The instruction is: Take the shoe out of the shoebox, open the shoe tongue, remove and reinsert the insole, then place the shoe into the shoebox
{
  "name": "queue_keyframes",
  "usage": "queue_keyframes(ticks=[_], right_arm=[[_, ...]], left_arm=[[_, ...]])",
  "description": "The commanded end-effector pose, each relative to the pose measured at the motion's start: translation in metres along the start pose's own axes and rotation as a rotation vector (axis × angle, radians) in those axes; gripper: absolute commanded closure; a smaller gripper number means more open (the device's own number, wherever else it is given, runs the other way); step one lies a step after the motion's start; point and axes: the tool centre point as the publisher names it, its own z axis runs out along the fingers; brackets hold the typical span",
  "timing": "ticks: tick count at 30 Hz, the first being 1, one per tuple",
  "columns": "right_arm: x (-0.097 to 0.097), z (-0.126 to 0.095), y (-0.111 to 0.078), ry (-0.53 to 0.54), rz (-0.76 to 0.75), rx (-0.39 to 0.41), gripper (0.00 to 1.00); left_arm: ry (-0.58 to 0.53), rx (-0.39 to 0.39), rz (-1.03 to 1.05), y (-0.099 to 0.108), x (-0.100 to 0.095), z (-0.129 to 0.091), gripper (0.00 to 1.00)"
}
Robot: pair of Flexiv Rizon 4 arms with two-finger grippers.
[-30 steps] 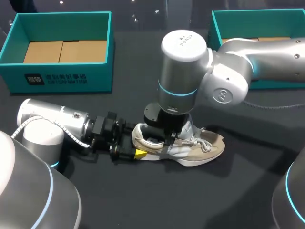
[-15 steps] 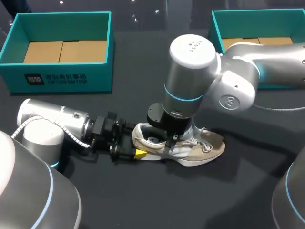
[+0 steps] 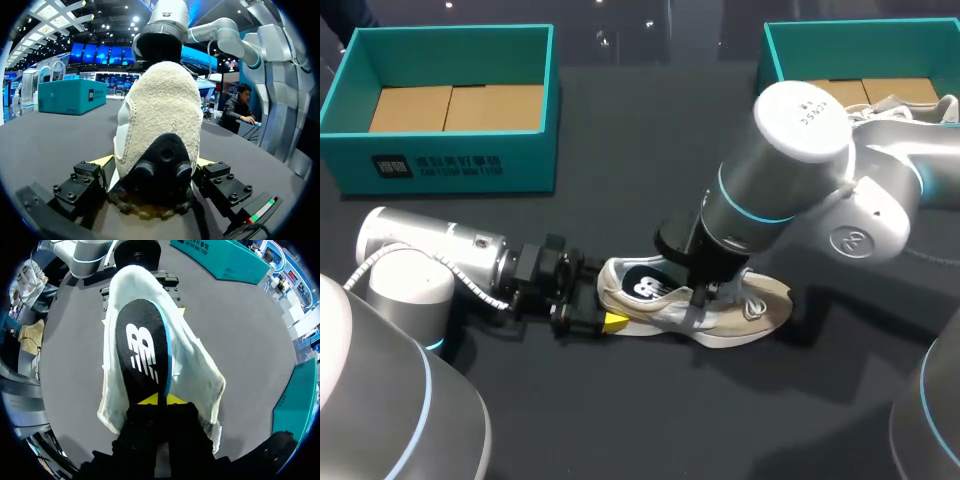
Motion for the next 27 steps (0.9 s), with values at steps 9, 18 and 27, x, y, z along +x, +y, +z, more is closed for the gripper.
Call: queue_keyframes(ticks=[9, 18, 27], right_arm=[[-0.008, -0.014, -0.019, 0.010, -0.074, -0.207, 1.00], [-0.012, -0.024, -0.004, 0.005, -0.163, -0.225, 1.00], [-0.007, -0.035, 0.014, 0.010, -0.272, -0.227, 1.00]], left_arm=[[-0.001, -0.001, -0.001, 0.004, -0.003, 0.003, 1.00], [-0.001, -0.001, -0.001, 0.004, -0.003, 0.003, 1.00], [-0.001, -0.001, -0.001, 0.004, -0.003, 0.003, 1.00]])
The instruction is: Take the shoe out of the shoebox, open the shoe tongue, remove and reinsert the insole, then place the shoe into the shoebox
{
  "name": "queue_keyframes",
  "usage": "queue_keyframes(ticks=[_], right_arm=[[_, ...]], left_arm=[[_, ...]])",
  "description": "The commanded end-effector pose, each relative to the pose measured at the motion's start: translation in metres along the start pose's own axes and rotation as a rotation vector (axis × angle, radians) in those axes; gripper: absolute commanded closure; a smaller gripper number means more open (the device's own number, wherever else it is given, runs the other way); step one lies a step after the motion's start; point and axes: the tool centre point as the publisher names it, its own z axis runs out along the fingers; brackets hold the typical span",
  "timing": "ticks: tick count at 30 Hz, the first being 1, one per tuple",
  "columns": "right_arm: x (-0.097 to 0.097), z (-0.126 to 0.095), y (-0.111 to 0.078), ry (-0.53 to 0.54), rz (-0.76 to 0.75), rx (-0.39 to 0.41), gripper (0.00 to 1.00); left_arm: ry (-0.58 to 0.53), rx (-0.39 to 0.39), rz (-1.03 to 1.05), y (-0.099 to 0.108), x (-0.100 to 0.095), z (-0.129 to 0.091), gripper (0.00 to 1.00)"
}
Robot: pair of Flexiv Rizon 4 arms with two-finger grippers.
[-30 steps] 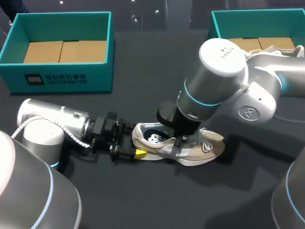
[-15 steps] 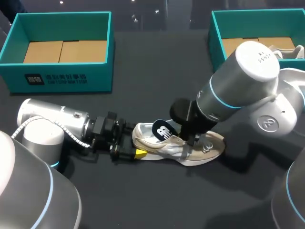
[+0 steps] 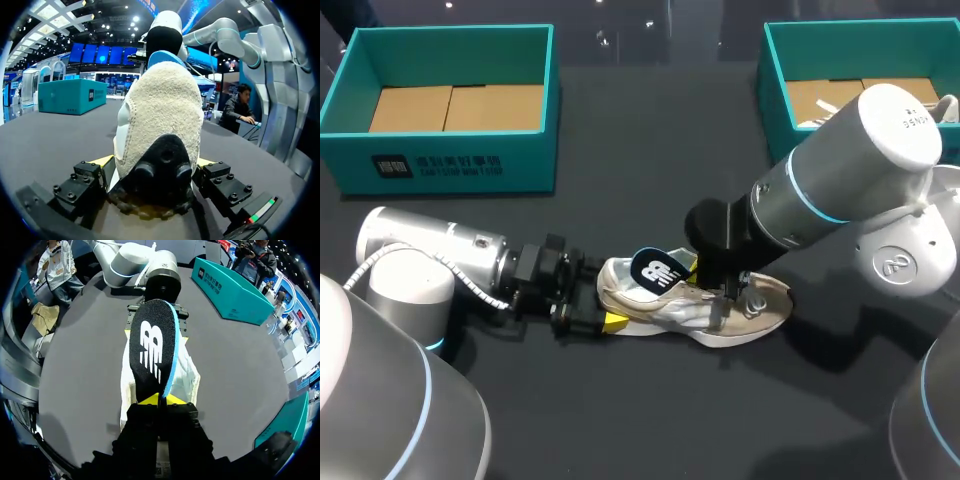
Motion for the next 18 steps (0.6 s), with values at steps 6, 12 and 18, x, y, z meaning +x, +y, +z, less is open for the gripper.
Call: queue_keyframes(ticks=[6, 12, 18], right_arm=[[0.003, -0.006, 0.022, 0.024, -0.081, 0.020, 1.00], [0.006, -0.007, 0.038, 0.038, -0.132, 0.032, 1.00], [0.008, -0.009, 0.050, 0.060, -0.177, 0.037, 1.00]], left_arm=[[-0.001, 0.000, 0.000, 0.003, -0.003, 0.003, 1.00], [-0.001, 0.000, 0.000, 0.003, -0.003, 0.003, 1.00], [-0.001, 0.000, 0.000, 0.003, -0.003, 0.003, 1.00]])
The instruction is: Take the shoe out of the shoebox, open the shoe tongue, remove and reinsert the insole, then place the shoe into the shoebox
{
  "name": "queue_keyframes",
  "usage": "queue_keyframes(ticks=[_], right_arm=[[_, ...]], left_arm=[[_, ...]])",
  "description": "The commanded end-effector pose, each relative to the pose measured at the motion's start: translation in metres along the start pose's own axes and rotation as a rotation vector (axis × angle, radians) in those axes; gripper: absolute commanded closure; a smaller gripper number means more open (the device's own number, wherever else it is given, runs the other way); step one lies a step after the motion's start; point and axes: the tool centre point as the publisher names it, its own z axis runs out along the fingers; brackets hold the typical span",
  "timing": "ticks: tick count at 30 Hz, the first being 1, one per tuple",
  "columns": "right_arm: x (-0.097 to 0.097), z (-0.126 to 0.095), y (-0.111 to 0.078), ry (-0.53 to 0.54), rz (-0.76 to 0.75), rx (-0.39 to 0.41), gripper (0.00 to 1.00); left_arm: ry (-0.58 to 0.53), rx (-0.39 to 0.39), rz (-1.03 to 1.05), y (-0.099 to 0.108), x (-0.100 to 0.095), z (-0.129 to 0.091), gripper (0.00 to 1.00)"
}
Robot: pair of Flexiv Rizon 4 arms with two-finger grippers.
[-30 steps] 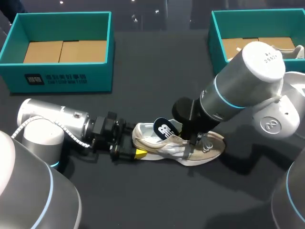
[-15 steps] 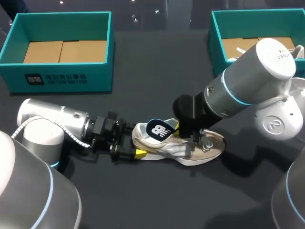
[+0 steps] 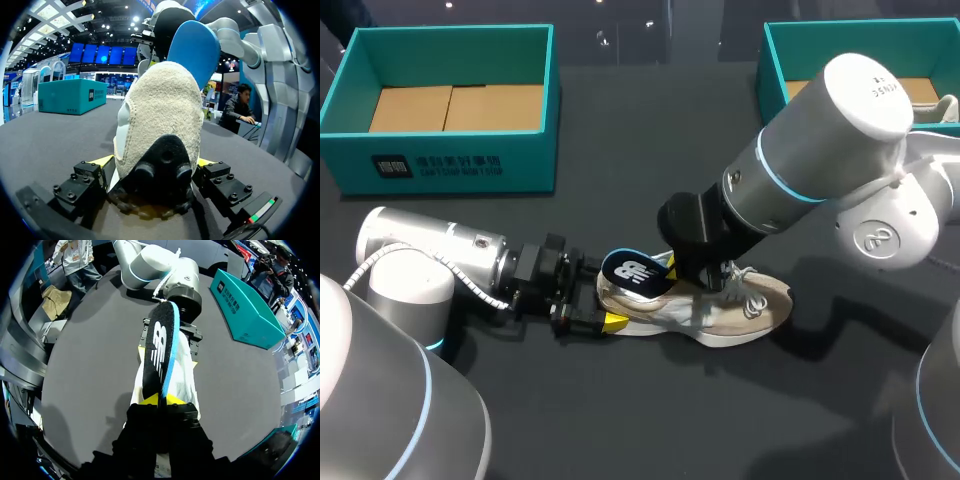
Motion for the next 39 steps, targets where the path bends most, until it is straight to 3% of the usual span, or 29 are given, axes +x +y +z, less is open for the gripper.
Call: queue_keyframes(ticks=[1, 10, 18, 19, 22, 26, 31, 39], right_arm=[[-0.002, 0.001, 0.012, 0.025, -0.022, 0.016, 1.00], [-0.004, 0.010, 0.029, 0.111, -0.049, 0.031, 1.00], [-0.007, 0.013, 0.028, 0.202, 0.041, 0.003, 1.00], [-0.007, 0.013, 0.027, 0.212, 0.054, 0.000, 0.98], [-0.007, 0.012, 0.025, 0.238, 0.095, -0.026, 0.72], [-0.005, 0.006, 0.025, 0.255, 0.118, -0.065, 0.59], [-0.003, 0.000, 0.025, 0.305, 0.159, -0.087, 0.55], [-0.006, -0.005, 0.026, 0.405, 0.247, -0.054, 0.52]], left_arm=[[-0.001, -0.001, 0.000, 0.003, -0.003, 0.003, 1.00], [-0.001, -0.001, 0.000, 0.003, -0.003, 0.003, 1.00], [-0.001, -0.001, 0.000, 0.003, -0.003, 0.003, 1.00], [-0.001, -0.001, 0.000, 0.003, -0.003, 0.003, 1.00], [-0.001, -0.001, 0.000, 0.003, -0.003, 0.003, 1.00], [-0.001, -0.001, 0.000, 0.003, -0.003, 0.003, 1.00], [-0.001, -0.001, 0.000, 0.003, -0.003, 0.003, 1.00], [-0.001, -0.001, 0.000, 0.003, -0.003, 0.003, 1.00]])
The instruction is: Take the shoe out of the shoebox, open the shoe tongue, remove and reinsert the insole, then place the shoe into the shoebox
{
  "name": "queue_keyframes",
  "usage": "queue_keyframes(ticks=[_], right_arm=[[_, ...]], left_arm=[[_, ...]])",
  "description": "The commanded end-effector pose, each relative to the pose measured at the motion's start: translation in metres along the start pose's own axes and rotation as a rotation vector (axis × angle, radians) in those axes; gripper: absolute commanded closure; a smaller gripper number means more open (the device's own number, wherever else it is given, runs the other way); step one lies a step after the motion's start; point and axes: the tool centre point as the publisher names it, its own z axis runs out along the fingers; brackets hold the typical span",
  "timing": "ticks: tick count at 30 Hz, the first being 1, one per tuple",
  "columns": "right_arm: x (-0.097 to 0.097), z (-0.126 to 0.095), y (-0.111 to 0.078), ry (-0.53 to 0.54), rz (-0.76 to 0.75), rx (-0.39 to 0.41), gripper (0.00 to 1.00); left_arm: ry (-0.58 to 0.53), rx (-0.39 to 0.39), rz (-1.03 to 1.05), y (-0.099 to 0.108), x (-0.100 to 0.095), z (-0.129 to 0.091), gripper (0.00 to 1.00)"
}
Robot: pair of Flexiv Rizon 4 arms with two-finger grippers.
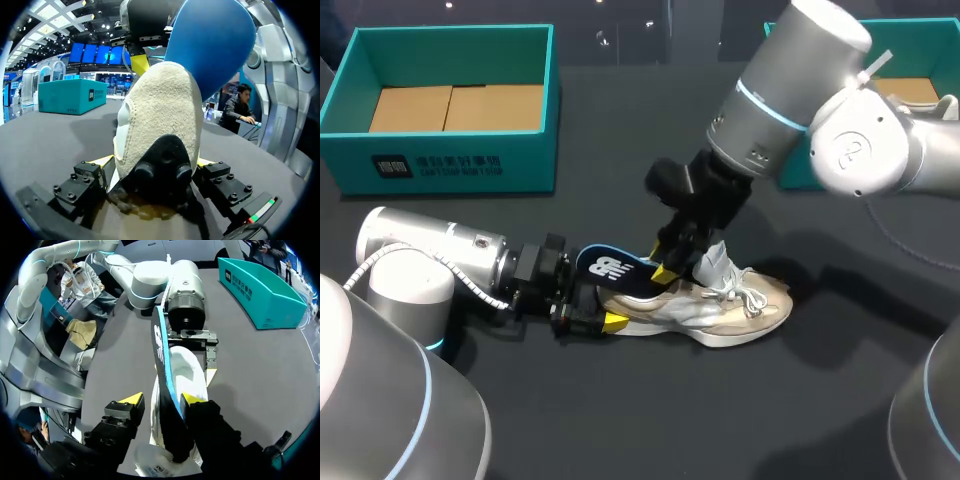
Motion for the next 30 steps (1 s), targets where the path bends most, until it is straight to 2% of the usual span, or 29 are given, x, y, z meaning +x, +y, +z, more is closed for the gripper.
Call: queue_keyframes(ticks=[1, 2, 5, 14, 17, 30], right_arm=[[-0.007, -0.003, 0.005, 0.032, 0.031, 0.023, 0.45], [-0.008, -0.004, 0.005, 0.037, 0.038, 0.024, 0.40], [-0.010, -0.005, 0.005, 0.041, 0.053, 0.019, 0.35], [-0.020, 0.001, 0.003, 0.074, 0.058, -0.026, 0.40], [-0.020, 0.003, 0.003, 0.090, 0.048, -0.046, 0.38], [-0.013, 0.017, 0.012, 0.156, 0.000, -0.120, 0.50]], left_arm=[[0.000, -0.001, 0.000, 0.003, -0.003, 0.003, 1.00], [0.000, -0.001, 0.000, 0.003, -0.003, 0.003, 1.00], [0.000, -0.001, 0.000, 0.003, -0.003, 0.003, 1.00], [0.000, -0.001, 0.000, 0.003, -0.003, 0.003, 1.00], [0.000, -0.001, 0.000, 0.003, -0.003, 0.003, 1.00], [0.000, -0.001, 0.000, 0.003, -0.003, 0.003, 1.00]])
